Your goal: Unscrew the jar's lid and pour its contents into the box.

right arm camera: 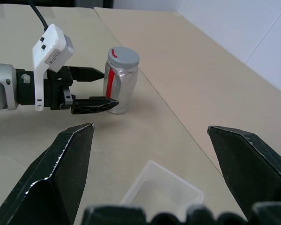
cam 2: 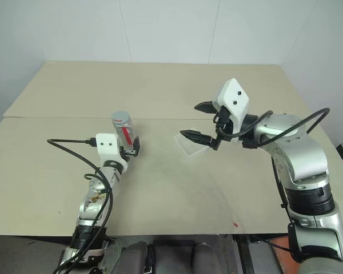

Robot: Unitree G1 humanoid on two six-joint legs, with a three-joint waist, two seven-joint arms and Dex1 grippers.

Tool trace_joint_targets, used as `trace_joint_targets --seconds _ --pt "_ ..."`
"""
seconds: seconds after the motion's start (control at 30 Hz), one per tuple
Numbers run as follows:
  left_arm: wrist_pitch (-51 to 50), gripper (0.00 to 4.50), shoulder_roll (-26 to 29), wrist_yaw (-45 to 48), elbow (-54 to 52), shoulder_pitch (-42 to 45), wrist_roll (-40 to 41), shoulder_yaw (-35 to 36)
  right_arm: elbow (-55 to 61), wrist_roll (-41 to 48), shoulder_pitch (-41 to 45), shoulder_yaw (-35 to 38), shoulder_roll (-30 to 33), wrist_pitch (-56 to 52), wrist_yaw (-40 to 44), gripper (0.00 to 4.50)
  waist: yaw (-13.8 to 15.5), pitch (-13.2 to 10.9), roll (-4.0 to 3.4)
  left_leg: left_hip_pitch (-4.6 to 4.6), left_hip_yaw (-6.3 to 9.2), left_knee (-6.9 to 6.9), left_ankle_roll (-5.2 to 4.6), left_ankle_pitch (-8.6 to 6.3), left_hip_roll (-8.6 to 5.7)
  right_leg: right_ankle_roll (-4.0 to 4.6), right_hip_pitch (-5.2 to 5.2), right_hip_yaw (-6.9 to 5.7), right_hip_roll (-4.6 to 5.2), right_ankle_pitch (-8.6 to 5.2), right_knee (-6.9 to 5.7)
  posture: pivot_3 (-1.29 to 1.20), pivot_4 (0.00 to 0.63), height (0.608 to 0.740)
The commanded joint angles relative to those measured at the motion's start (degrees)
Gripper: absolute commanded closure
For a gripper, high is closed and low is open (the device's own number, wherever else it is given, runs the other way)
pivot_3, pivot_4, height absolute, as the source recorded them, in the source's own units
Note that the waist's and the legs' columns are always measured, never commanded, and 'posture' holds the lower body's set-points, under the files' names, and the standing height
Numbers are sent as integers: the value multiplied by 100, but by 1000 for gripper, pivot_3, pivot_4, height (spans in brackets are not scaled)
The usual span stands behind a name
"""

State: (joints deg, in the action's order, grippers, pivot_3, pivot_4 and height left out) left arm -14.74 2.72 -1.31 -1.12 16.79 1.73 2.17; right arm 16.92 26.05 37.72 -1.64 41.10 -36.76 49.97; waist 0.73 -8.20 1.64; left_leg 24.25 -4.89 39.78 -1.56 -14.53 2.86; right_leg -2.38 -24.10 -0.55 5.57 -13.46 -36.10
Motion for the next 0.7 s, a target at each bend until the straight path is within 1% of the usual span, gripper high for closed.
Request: trace_joint_targets --seconds 0.03,0.7 --pt "250 40 -78 -66 40 142 -94 -80 272 87 -37 189 75 4 -1 0 2 0 0 0 0 0 0 0 0 0 0 1 0 0 0 0 150 740" --pt "634 40 -144 -234 1002 787 -180 26 391 103 -79 247 60 -13 -43 0 2 0 0 1 -2 1 0 0 -1 -1 1 -3 0 0 1 0 150 740"
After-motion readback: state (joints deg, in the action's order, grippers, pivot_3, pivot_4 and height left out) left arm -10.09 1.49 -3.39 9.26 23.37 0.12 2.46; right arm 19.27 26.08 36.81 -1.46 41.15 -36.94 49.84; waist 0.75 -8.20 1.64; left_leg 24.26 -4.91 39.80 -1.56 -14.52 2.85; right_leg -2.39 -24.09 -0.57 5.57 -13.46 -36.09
